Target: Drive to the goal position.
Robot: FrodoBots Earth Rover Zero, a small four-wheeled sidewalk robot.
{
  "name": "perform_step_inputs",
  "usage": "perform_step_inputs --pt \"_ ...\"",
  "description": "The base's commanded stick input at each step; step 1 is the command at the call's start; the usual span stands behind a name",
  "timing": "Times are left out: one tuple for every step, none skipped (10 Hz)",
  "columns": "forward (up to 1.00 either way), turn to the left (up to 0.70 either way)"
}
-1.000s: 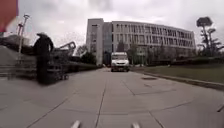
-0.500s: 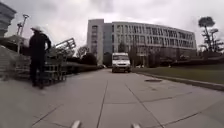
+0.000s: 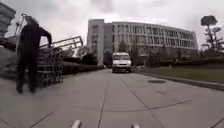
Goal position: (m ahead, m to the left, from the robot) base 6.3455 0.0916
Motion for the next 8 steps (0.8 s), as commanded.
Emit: perform_step_inputs --pt "0.7 0.0" --pt "0.7 0.0" --pt "0.7 0.0" --pt "0.7 0.0" --pt "0.7 0.0" --pt "0.7 0.0" --pt "0.7 0.0" --pt "0.7 0.0"
